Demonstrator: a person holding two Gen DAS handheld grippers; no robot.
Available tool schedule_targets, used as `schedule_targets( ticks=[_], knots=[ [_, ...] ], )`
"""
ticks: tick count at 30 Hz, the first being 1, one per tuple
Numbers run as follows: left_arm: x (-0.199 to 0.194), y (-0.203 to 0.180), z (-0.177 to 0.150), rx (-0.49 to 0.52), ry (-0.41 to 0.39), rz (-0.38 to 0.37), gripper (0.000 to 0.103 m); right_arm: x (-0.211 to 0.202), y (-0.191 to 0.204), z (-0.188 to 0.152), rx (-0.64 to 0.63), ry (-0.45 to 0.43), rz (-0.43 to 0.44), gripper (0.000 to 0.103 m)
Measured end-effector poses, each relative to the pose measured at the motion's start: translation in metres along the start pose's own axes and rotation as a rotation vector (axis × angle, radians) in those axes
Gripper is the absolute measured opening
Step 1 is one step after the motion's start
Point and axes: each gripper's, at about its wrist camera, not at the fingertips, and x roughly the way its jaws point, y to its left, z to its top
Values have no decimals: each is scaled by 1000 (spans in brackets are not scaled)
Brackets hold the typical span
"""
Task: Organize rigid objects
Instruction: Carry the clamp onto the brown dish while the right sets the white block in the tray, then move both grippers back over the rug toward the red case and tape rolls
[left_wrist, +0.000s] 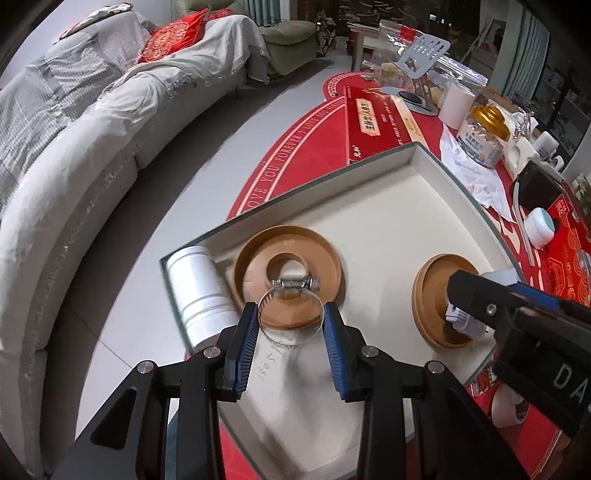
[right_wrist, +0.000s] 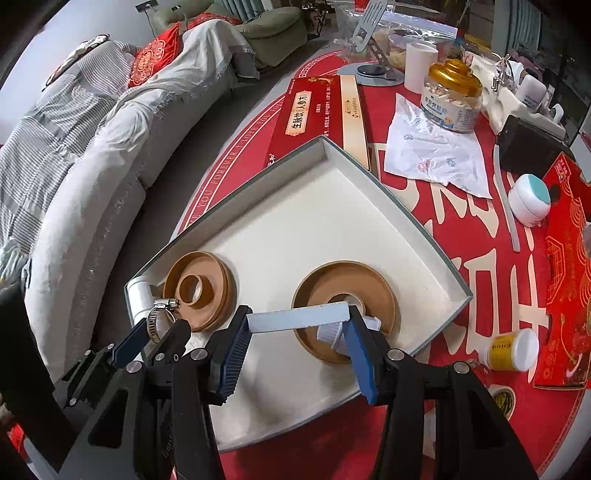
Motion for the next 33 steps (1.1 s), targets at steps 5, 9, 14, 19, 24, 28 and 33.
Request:
schedule_targets(
  ticks=[5,9,14,19,24,28,33],
  knots=[
    [2,-7,-2,18,-1,15,87,4,-6,-1,1,0,-5,94],
    [-1,-9,-4,37,1,56,102,-17,-18,-11,-4,-88,-42,95],
    [-16,-5,-14,23,-22,20,103,-45,-54,-51,2,-164,-215,95],
    [-27,-6,-34,37,-3,-24,103,-40,-115,-100,113,-79,-341,95],
    [-35,-17,-53,82,16,-31,103,-25,-132,-110,103,-34,-357,95],
    [-37,-21,-68,112,45,-38,103,-2,-127,-102,43,23,-339,63],
    [-38,-21,-85,135,74,-43,103,-1,-126,-105,35,54,-294,56]
  ],
)
